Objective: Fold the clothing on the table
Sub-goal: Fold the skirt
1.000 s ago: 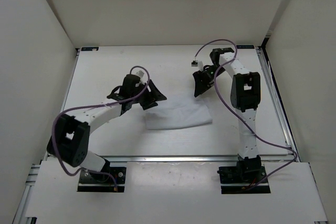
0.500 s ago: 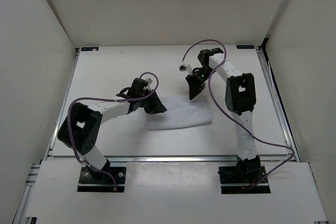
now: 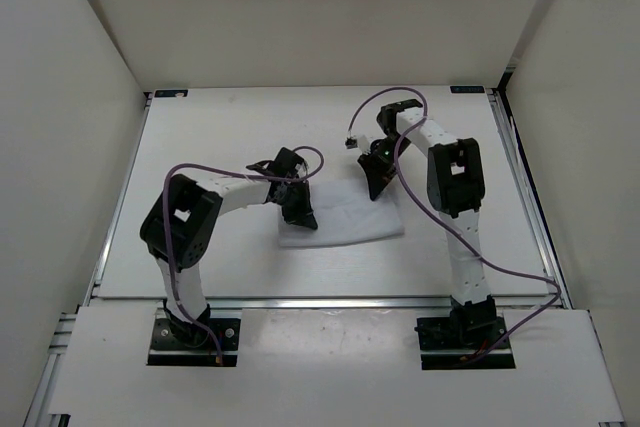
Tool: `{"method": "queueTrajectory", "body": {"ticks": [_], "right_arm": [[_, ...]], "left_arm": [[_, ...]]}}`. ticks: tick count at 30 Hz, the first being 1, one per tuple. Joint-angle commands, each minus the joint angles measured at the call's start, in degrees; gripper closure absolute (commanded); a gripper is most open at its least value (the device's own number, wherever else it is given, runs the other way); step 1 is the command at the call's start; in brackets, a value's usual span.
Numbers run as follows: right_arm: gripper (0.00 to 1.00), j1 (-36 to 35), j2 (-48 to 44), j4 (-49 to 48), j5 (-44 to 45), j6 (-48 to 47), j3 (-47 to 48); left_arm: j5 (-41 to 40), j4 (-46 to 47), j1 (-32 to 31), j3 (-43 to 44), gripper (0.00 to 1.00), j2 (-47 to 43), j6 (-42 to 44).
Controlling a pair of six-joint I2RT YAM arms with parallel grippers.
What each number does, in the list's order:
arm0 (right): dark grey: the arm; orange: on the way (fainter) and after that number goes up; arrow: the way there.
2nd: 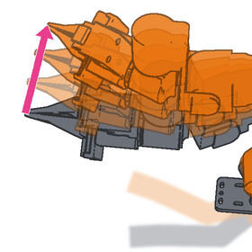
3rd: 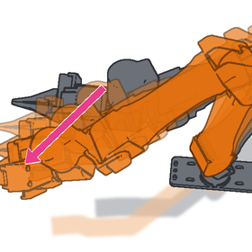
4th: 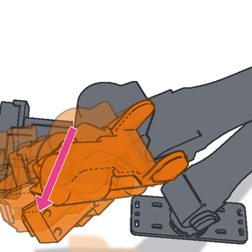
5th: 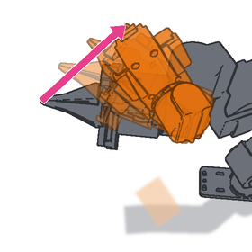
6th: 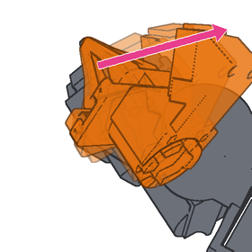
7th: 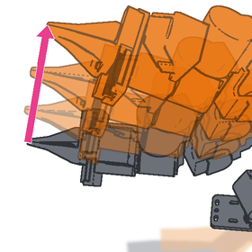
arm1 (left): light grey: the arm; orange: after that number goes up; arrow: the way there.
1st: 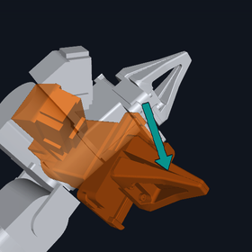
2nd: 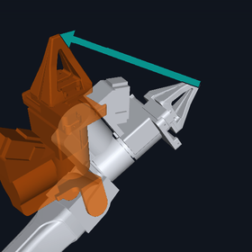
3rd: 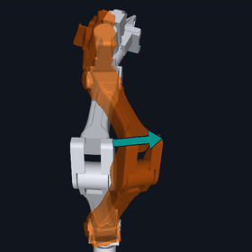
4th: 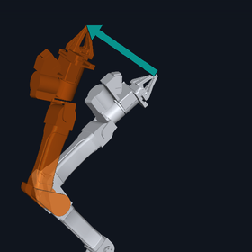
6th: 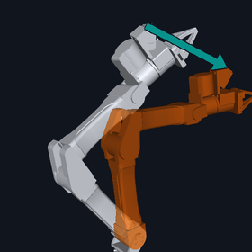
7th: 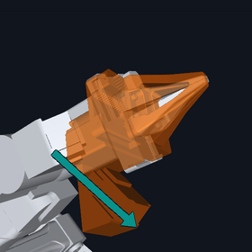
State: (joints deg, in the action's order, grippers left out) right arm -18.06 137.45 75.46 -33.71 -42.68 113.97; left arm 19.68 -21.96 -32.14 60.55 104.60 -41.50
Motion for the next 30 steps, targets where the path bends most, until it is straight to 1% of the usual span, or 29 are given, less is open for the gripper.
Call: {"method": "queueTrajectory", "body": {"ticks": [1,6,9,13,16,18,19,22,23,25,26,28,29,30], "right_arm": [[1.00,-1.53,2.90,0.04,4.61,3.29,5.01],[1.00,-2.67,8.54,1.18,9.89,6.55,13.81],[1.00,-3.73,11.35,1.18,12.96,6.73,17.24],[1.00,-5.13,13.54,0.92,13.24,6.38,20.66],[1.00,-4.88,16.00,0.04,11.75,8.13,27.34],[1.00,-4.62,17.67,-1.01,9.12,9.54,34.53],[1.00,-4.18,18.03,-1.19,8.23,9.98,36.39],[1.00,-3.29,17.68,-3.47,1.05,11.38,42.72],[1.00,-1.81,16.81,-4.00,-0.55,12.60,43.43],[1.00,0.03,14.35,-4.79,-7.65,13.93,42.66],[1.00,0.66,12.86,-4.80,-8.81,14.46,42.21],[1.00,0.84,10.22,-1.22,-8.74,11.76,39.15],[1.00,0.84,9.60,1.33,-8.39,10.96,38.70],[0.99,0.84,8.38,1.53,-7.17,10.51,36.00]], "left_arm": [[-1.58,-9.23,-0.38,4.13,1.00,1.57,5.54],[-0.88,-14.51,-0.73,6.41,1.00,4.38,8.71],[-0.26,-17.06,-2.74,8.43,1.00,5.35,9.50],[1.67,-19.61,-5.73,12.30,1.00,6.75,10.30],[7.20,-16.47,-7.66,13.63,1.00,6.67,8.81],[13.25,-8.41,-8.90,12.22,1.00,5.71,5.22],[14.49,-5.32,-9.77,11.61,1.00,5.36,4.59],[16.26,-0.56,-11.27,12.22,1.00,5.09,3.09],[17.05,0.06,-11.63,12.48,1.00,5.27,3.00],[16.45,0.51,-11.19,13.18,1.00,4.48,2.48],[16.09,0.51,-10.15,13.62,1.00,3.26,2.38],[13.03,-0.19,-8.03,13.97,1.00,0.54,2.21],[11.36,-0.72,-6.02,14.32,1.00,-1.31,2.73],[10.30,-1.76,-3.92,14.94,1.00,-3.15,3.52]]}}
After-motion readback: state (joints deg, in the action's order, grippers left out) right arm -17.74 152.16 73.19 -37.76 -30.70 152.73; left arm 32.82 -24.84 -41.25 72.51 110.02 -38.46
